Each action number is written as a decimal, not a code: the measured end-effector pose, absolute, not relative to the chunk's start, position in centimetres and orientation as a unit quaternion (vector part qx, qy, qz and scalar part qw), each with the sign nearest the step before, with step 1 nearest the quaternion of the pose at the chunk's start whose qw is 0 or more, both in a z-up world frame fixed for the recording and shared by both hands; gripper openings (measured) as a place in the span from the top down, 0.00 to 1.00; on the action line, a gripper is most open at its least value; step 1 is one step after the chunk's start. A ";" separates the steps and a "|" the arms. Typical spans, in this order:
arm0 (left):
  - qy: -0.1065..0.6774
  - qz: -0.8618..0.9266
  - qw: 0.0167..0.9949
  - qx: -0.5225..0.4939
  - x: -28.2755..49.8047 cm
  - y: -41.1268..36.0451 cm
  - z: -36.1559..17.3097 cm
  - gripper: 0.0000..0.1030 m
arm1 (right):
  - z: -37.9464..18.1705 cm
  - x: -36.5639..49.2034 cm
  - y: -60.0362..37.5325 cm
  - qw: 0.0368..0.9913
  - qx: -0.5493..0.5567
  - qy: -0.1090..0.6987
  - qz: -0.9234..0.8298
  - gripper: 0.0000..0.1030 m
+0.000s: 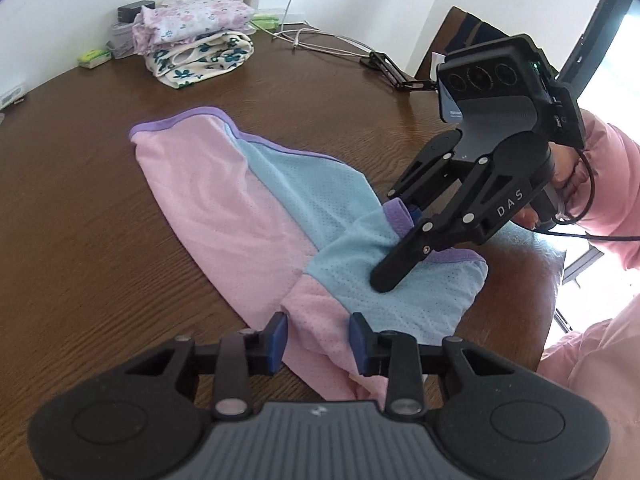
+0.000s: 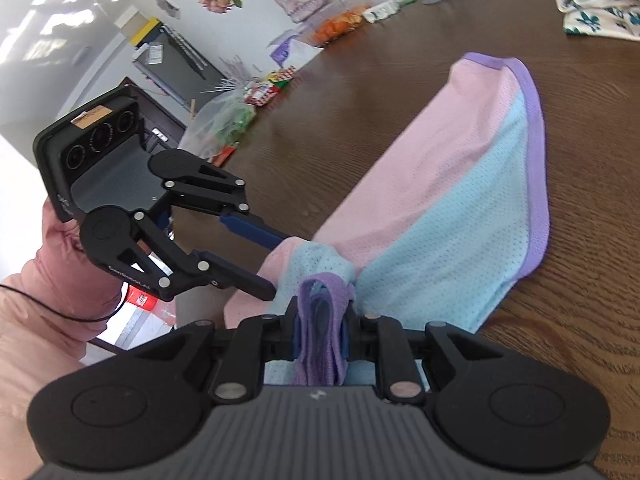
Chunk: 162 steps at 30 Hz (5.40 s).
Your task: Fold clothes
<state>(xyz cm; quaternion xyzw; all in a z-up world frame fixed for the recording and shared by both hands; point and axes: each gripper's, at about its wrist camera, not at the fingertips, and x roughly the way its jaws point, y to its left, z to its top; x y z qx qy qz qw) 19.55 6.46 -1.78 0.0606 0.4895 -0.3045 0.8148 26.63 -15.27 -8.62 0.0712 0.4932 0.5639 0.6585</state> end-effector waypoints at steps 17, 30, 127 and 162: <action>0.354 -0.250 0.886 0.165 12.3 3.0 1.7 0.74 | -0.8 12.1 -15.2 0.842 -0.196 0.226 0.448 0.23; 0.387 -0.247 0.873 0.168 12.2 1.8 -3.4 0.86 | -6.4 12.8 -12.6 0.831 -0.150 0.332 0.420 0.71; 0.303 -0.327 0.768 0.460 11.2 -0.9 -3.6 0.84 | -1.8 10.4 -12.2 0.761 -0.334 0.212 0.514 0.07; 0.488 -0.420 0.760 0.080 20.9 5.4 -0.1 0.57 | -4.8 24.4 -12.5 0.617 -0.077 0.499 0.603 0.78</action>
